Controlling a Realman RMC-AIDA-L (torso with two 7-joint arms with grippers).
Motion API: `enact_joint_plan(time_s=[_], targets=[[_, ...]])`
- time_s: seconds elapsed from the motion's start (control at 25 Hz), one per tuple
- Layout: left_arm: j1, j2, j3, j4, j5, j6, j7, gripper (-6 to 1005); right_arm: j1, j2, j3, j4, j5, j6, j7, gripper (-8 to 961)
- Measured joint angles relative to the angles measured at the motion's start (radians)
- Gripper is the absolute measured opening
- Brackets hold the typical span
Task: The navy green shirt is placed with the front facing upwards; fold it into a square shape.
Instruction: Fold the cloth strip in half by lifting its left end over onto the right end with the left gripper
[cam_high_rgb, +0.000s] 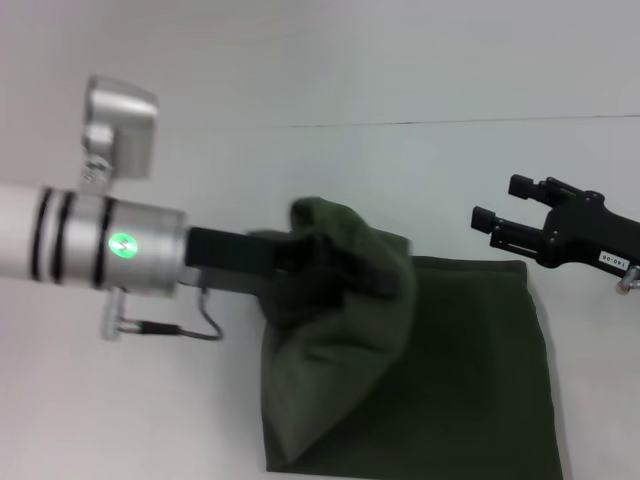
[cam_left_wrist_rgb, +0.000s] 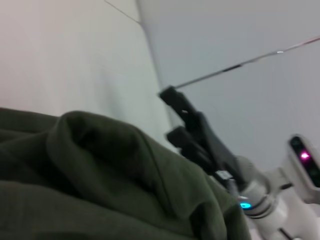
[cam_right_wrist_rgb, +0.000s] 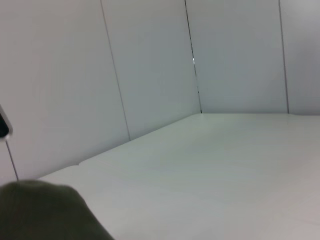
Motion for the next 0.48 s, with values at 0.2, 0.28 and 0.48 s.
enact_joint_plan(time_s=[0.2,0.28,0.48], targets=[[0.01,-0.002,0.051,-0.164,-0.086,-0.1,0.075,113,-0.003,0.0,0.0,0.013,0.0,0.005,0.0,856],[0.014,-0.002,0.052,-0.208,-0.102,-0.124,0.108,113,-0.003,0.0,0.0,0.015,0.0,0.006,-0.001,856],[0.021,-0.005,0.054,-0.318,-0.152,-0.175,0.199,113,0.0,0.0,0.002,0.016,0.0,0.014,-0.001,857]])
